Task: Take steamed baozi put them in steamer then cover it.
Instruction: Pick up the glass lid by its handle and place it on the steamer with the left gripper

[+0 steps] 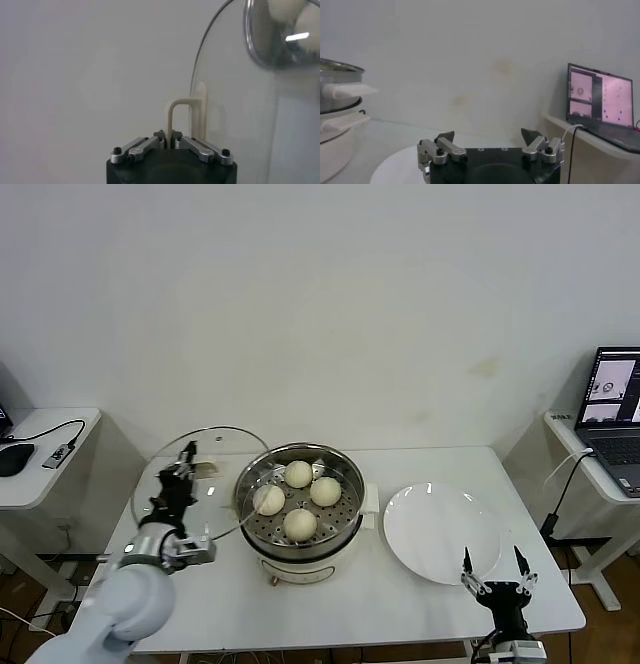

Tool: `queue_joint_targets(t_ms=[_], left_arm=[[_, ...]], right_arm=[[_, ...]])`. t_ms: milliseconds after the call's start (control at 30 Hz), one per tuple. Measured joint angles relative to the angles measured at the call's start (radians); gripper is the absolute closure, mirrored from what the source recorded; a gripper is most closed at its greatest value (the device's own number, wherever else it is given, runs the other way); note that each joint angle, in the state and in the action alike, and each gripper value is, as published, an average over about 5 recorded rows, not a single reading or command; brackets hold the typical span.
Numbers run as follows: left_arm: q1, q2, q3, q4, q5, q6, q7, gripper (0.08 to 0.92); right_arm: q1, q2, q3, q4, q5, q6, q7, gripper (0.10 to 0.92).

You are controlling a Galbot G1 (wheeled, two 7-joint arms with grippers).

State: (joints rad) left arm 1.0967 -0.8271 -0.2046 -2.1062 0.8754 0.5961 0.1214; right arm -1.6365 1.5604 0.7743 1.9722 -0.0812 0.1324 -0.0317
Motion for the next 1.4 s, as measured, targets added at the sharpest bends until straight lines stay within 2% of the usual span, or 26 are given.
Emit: queue_joint_targets(t_ms=[267,567,1067,1400], left_arm=[[-0.148,-0.087,0.178,0.038,0.077,0.072,0.086,0.860],[-0.243,-0.195,0.307,0.112,0.171,0.105,0.151,0.860],[-0.288,-0.309,0.382,0.202,0.307,0.103,0.182,0.860],[-0.293,-0.338,0.393,0.241,0.347,0.099,0.192,0.860]], right_arm=[[0.005,0.009,0.000,-0.001,-0.032,-0.013,0.037,0.203],[0.012,0.012,-0.002,-0.019,-0.053,-0.017,0.048,0.203],[0.021,0.016,-0.015,-0.054,-0.070,-0.016,0.055,0.203],[0.019,0.016,-0.022,-0.077,-0.083,-0.015,0.056,0.203]])
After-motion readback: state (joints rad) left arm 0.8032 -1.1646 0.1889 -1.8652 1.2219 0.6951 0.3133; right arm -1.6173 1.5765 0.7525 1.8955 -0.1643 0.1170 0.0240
